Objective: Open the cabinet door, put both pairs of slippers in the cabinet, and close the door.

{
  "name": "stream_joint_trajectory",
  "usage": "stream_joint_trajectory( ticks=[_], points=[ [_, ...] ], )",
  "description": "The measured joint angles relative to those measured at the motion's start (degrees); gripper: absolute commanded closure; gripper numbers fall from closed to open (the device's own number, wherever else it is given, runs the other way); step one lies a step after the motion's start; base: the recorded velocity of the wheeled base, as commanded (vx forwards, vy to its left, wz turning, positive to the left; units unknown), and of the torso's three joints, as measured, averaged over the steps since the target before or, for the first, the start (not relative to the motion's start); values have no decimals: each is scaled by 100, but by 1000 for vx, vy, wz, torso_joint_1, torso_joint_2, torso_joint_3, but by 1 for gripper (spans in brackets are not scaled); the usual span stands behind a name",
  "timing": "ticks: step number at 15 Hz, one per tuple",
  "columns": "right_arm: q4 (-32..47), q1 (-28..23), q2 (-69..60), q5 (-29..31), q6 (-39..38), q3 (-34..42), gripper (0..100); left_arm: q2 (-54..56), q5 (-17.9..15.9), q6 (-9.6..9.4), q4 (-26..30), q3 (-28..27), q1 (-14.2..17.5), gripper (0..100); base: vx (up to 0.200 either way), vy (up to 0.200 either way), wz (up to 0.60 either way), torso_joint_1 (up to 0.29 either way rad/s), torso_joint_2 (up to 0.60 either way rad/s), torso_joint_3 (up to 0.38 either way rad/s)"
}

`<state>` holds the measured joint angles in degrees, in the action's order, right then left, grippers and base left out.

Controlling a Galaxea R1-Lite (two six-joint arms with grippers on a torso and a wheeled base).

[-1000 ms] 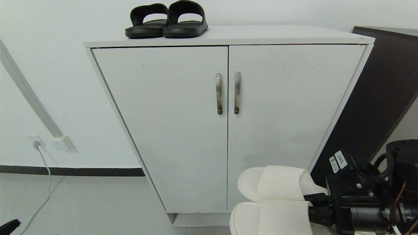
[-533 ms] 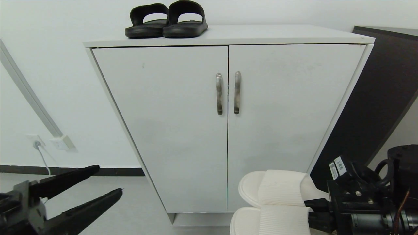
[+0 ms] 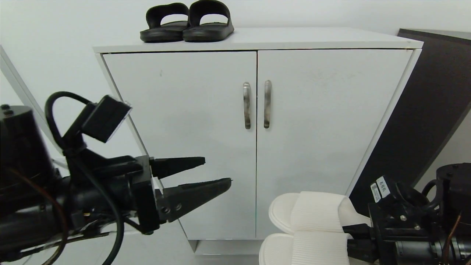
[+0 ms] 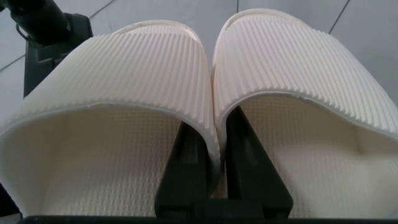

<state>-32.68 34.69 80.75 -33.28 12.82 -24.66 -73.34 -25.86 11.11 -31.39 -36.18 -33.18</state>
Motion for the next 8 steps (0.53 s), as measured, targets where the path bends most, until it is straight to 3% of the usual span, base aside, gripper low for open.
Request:
stream_joint_trajectory(
  ticks=[4,5,7,8],
  points=[
    [1,6,41,-9,6,24,100,-723,-11,38,-13,-811,-217,0,0,0,0,0,0,0],
    [-13,6,50,-9,1,44,100,-883,-28,137,-13,-1005,-260,0,0,0,0,0,0,0],
    [-16,4,69,-11,0,57,100,-1206,-123,619,-62,-1508,-334,0,0,0,0,0,0,0],
    [-16,4,84,-11,0,57,100,-1365,-244,772,-128,-1754,-361,0,0,0,0,0,0,0]
  ],
)
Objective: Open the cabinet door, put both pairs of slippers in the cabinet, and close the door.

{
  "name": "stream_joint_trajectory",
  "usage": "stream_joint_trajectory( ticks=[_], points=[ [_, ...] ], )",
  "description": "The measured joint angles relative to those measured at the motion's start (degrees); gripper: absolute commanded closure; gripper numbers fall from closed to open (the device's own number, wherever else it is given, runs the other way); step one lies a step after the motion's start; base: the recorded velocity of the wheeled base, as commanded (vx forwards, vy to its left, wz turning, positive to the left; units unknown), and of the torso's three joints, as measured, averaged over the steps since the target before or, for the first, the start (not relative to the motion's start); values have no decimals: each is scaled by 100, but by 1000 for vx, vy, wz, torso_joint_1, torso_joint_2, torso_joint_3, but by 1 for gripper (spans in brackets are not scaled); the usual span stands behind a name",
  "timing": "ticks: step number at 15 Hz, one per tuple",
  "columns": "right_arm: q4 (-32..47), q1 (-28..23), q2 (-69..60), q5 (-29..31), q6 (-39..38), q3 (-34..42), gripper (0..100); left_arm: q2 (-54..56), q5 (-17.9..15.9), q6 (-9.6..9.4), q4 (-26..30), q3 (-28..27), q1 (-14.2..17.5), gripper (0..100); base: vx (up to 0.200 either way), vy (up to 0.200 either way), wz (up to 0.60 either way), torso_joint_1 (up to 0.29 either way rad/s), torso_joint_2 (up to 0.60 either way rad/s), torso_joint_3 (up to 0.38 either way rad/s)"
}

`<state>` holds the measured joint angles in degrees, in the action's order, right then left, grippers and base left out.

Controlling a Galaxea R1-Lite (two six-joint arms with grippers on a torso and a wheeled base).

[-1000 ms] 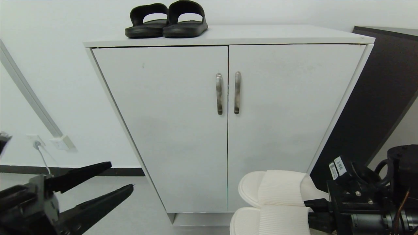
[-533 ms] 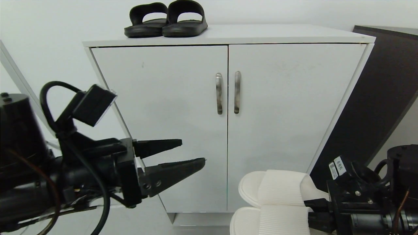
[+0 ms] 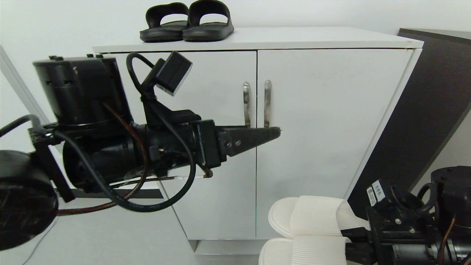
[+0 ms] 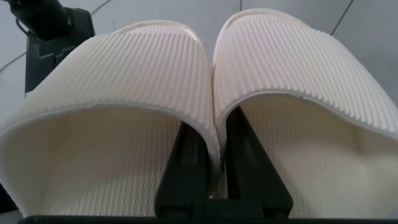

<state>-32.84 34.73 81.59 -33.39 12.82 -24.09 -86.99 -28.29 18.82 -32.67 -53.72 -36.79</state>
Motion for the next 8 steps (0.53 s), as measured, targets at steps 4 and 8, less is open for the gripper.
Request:
stream_joint_trajectory(
  ticks=[4,8],
  points=[
    [0,-4,62,0,4,17,100,-549,-77,197,-39,-675,-96,0,0,0,0,0,0,0],
    [-2,-4,82,-2,6,30,100,-766,457,187,-26,-857,-111,0,0,0,0,0,0,0]
  ],
)
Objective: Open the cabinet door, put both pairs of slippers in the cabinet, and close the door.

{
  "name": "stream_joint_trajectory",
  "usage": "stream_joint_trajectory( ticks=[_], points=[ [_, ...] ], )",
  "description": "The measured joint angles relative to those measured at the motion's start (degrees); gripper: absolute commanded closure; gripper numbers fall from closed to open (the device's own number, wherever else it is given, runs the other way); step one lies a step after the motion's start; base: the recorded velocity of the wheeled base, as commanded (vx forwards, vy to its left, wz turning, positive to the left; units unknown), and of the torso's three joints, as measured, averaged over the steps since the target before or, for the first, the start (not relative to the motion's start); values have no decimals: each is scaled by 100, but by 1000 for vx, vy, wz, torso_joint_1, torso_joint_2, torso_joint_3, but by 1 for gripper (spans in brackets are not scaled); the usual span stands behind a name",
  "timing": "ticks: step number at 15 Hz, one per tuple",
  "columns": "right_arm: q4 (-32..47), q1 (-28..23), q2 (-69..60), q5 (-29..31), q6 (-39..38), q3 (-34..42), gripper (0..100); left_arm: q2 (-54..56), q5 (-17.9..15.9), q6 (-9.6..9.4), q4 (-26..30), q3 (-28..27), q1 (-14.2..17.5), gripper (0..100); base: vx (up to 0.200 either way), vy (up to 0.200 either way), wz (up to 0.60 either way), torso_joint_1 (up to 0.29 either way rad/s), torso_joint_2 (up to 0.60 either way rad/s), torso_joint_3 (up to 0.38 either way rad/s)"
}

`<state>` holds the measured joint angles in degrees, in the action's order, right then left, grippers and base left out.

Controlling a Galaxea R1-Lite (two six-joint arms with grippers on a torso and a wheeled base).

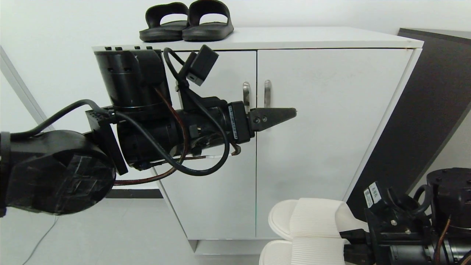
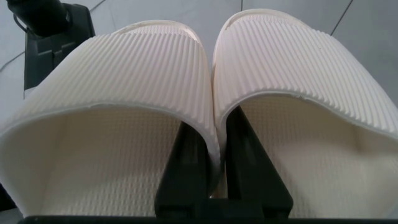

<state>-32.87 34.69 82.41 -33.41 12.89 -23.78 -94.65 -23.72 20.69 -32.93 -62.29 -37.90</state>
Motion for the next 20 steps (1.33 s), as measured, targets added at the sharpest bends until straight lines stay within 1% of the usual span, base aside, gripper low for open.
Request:
stream_joint_trajectory(
  ticks=[2,3,7,9,16,20],
  points=[
    [0,0,4,0,0,2,100,-28,222,-11,13,-93,-5,0,0,0,0,0,0,0],
    [0,0,4,-2,0,4,100,-37,385,-11,22,-162,-10,0,0,0,0,0,0,0],
    [2,0,4,-2,2,6,100,-172,745,-35,30,-399,-5,0,0,0,0,0,0,0],
    [0,0,4,-5,0,6,100,-267,772,-161,30,-451,-5,0,0,0,0,0,0,0],
    [2,0,2,-5,9,33,100,-725,859,-194,26,-870,-5,0,0,0,0,0,0,0],
    [2,6,4,-13,28,33,100,-896,879,-222,17,-1003,-60,0,0,0,0,0,0,0]
  ],
)
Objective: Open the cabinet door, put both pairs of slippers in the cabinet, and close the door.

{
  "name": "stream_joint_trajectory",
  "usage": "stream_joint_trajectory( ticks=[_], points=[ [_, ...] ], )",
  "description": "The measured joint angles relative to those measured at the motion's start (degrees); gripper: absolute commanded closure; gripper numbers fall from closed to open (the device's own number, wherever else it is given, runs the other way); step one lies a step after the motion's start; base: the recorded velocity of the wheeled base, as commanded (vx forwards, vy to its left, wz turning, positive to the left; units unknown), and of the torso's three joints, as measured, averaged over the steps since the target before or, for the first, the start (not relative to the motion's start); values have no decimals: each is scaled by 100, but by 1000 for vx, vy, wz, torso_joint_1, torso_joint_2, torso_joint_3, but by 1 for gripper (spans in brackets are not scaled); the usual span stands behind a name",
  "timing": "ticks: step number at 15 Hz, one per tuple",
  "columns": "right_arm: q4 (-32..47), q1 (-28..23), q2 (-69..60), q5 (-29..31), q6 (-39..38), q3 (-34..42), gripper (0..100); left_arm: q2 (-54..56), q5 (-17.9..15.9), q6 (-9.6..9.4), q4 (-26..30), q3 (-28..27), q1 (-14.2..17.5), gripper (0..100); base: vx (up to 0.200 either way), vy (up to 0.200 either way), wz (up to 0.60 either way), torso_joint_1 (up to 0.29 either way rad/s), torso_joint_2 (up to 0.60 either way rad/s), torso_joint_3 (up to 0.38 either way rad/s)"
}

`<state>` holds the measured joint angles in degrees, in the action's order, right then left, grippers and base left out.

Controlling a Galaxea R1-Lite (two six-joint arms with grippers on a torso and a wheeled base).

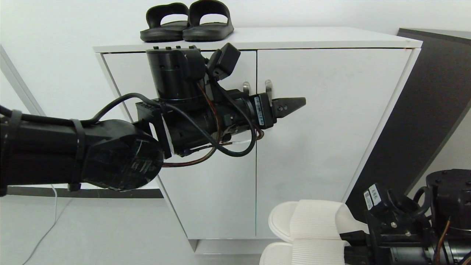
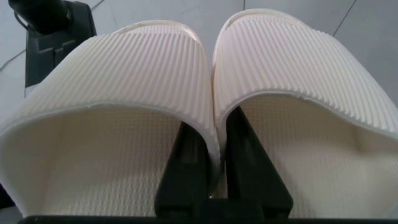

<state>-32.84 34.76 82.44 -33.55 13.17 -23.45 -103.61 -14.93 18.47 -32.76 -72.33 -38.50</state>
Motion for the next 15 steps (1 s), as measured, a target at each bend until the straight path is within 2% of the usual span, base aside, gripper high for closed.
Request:
stream_joint_trajectory(
  ticks=[1,6,10,15],
  points=[
    [-2,0,0,0,7,2,100,-20,5,-2,-15,-9,-9,100,0,0,0,0,0,0],
    [13,5,-15,-99,10,78,100,-15,43,-24,-9,45,-17,100,0,0,0,0,0,0],
    [13,91,-28,-805,111,273,100,271,-17,-44,-60,488,-91,100,0,0,0,0,0,0],
    [22,221,-33,-841,306,457,100,885,16,-57,-30,1075,-389,100,0,0,0,0,0,0]
  ],
)
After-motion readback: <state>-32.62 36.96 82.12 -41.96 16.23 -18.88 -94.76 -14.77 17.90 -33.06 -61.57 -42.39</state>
